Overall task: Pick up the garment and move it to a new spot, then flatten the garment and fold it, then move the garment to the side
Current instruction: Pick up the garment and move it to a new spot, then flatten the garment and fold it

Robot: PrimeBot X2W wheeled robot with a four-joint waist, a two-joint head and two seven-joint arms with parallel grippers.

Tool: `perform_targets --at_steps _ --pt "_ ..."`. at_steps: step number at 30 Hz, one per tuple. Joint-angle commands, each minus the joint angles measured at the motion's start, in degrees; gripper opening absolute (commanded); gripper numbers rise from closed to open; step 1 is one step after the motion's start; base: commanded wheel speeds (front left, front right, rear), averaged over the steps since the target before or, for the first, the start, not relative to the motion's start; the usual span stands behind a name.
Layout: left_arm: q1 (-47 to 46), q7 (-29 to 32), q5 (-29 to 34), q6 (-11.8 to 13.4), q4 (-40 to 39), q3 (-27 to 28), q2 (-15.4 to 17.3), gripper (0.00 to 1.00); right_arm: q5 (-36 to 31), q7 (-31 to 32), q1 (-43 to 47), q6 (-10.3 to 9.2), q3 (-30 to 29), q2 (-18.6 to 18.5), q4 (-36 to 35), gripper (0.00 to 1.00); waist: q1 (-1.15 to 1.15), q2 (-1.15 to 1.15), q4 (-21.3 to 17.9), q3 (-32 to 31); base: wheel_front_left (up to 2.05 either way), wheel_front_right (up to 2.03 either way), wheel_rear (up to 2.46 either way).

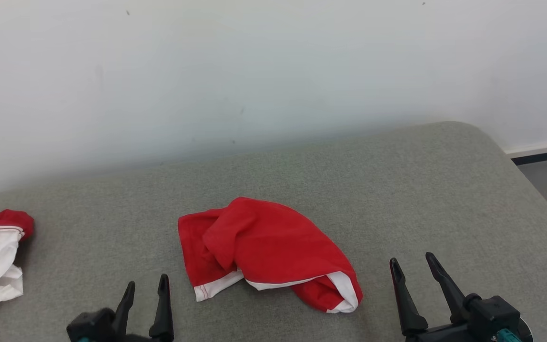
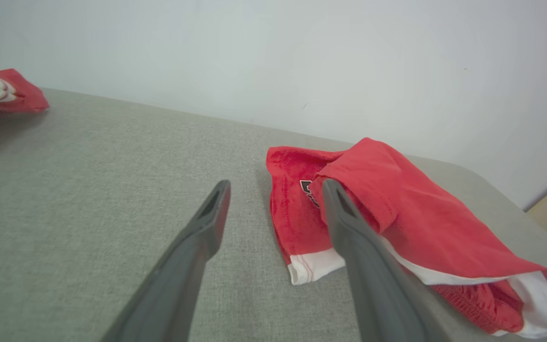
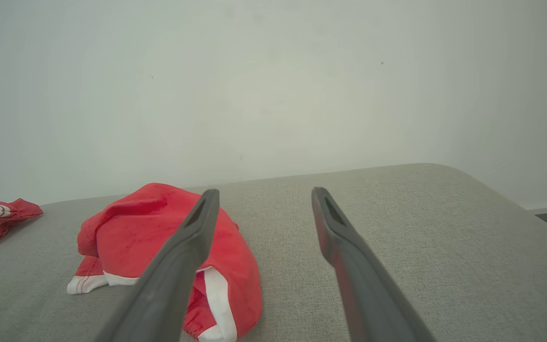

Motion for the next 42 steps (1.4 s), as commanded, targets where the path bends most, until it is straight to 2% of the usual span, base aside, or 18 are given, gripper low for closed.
perform_targets --at_steps 1,7,14,22,26,42 --pt "2.8 -1.5 1.2 0.7 -2.5 -0.4 -0.2 1.00 0.1 -0.3 0.7 0.20 -0.2 0.0 0.1 1.00 0.00 0.00 2.0 -1.3 0.00 0.00 0.00" --pt "13.4 -5.0 2.6 2.2 -12.0 0.9 -1.9 1.00 0.9 -1.3 1.8 0.20 -1.3 0.0 0.7 1.00 0.00 0.00 3.7 -2.3 0.00 0.00 0.00" --pt "22.3 -5.2 9.1 1.7 -23.0 4.9 -3.6 1.00 2.0 -3.6 3.8 0.20 -4.6 0.0 3.0 1.00 0.00 0.00 6.4 -3.3 0.00 0.00 0.00" --pt "27.9 -5.2 12.0 -0.5 -24.4 9.3 -4.4 1.00 0.6 -7.0 1.4 0.20 -5.0 0.0 11.1 1.00 0.00 0.00 8.1 -4.4 0.00 0.00 0.00" --pt "29.3 -5.2 13.4 -2.3 -23.7 8.8 -4.1 1.00 0.1 -7.5 0.3 0.20 -4.9 0.0 13.3 1.00 0.00 0.00 8.0 -4.4 0.00 0.00 0.00" --pt "30.5 -5.2 15.3 -4.8 -24.6 10.6 -4.5 1.00 0.1 -8.5 -1.7 0.20 -3.5 0.0 15.5 1.00 0.00 0.00 6.7 -3.8 0.00 0.00 0.00"
